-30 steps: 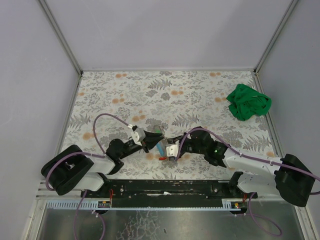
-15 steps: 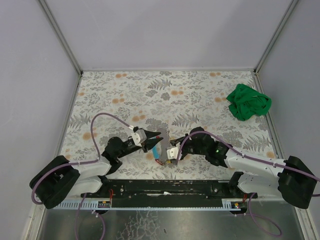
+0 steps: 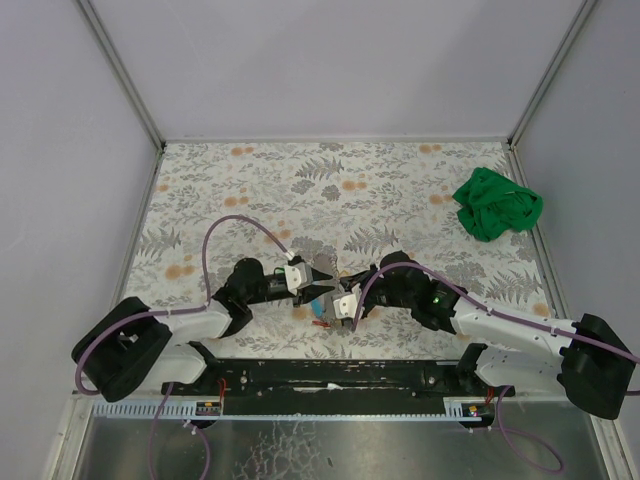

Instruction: Put the keys on the keyring

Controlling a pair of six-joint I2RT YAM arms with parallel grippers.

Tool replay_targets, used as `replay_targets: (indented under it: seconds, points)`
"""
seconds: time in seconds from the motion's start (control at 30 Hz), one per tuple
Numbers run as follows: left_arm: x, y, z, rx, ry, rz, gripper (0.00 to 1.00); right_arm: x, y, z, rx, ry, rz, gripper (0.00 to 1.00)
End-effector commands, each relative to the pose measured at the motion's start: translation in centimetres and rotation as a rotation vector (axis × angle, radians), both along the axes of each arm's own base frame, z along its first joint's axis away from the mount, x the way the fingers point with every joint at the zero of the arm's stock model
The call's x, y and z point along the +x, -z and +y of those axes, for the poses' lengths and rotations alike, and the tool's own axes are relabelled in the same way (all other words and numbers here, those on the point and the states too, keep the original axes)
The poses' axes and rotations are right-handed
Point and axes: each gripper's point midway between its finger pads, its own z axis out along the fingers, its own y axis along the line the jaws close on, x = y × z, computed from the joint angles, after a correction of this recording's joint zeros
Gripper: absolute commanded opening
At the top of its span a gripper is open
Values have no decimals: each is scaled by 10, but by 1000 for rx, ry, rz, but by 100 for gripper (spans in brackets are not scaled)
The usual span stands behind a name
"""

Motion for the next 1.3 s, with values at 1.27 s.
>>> replay_targets:
  seconds: [1.27]
  points:
    - [26,-24,4,-101,-90,42,0,10,6,-24,-4,143,-34,0]
